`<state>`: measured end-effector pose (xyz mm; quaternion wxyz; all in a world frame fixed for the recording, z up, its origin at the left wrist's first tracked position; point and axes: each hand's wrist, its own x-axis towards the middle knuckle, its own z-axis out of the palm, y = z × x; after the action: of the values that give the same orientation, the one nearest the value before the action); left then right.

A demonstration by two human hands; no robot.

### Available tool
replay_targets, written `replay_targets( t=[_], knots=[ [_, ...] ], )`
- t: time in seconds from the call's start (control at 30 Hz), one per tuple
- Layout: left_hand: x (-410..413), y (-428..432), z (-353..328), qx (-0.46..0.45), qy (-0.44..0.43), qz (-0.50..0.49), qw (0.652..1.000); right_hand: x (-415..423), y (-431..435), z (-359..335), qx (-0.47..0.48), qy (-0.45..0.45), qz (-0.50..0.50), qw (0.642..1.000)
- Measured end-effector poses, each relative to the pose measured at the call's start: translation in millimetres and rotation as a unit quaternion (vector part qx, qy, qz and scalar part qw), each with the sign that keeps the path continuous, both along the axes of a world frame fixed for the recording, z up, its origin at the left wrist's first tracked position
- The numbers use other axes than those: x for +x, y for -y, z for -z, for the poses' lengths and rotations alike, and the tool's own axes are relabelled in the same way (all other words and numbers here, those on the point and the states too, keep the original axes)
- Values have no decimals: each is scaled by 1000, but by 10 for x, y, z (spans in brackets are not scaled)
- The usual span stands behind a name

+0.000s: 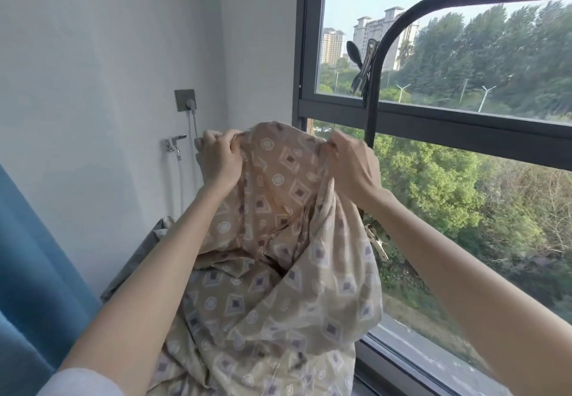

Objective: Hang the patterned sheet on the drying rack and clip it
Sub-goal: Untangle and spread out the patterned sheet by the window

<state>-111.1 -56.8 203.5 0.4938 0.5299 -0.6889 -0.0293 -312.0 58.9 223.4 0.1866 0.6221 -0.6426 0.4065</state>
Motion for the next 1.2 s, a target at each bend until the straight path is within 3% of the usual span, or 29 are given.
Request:
replay_targets(
  t=[0.13, 0.2, 0.3, 0.5, 0.6, 0.67, 0.8, 0.9, 1.03, 1.13, 1.2],
  knots=[
    [-31, -244, -51, -73, -8, 62, 995, 52, 58, -462, -91, 79, -70, 990],
    [-69, -425, -102, -137, -28, 111, 984, 80, 90, -600, -87, 99, -92, 987],
    [-141, -680, -139, -214, 26, 168, 962, 166, 99, -617, -53, 167, -132, 976],
    [-307, -714, 50, -37, 154, 198, 967, 281, 24, -524, -27, 269, -154, 950],
    [-337, -754, 92, 130, 69, 298, 943, 248, -8, -485, -36, 296, -152, 942],
    [-341, -777, 131, 175, 73, 327, 926, 221, -23, -440, -43, 306, -147, 940],
    [-350, -754, 309, 198, 93, 323, 921, 137, -20, -341, -79, 310, -107, 942],
    [-307, -702, 518, 222, 104, 320, 915, -10, -20, -309, -110, 375, -89, 916],
    [-205, -534, 858, 191, 226, 278, 914, -207, -77, -229, -124, 443, -66, 886],
    [-239, -465, 916, 84, 265, 193, 941, -259, -121, -71, -114, 451, -82, 881],
    [-288, -468, 897, -6, 240, 127, 962, -276, -165, -2, -121, 443, -75, 885]
  ],
)
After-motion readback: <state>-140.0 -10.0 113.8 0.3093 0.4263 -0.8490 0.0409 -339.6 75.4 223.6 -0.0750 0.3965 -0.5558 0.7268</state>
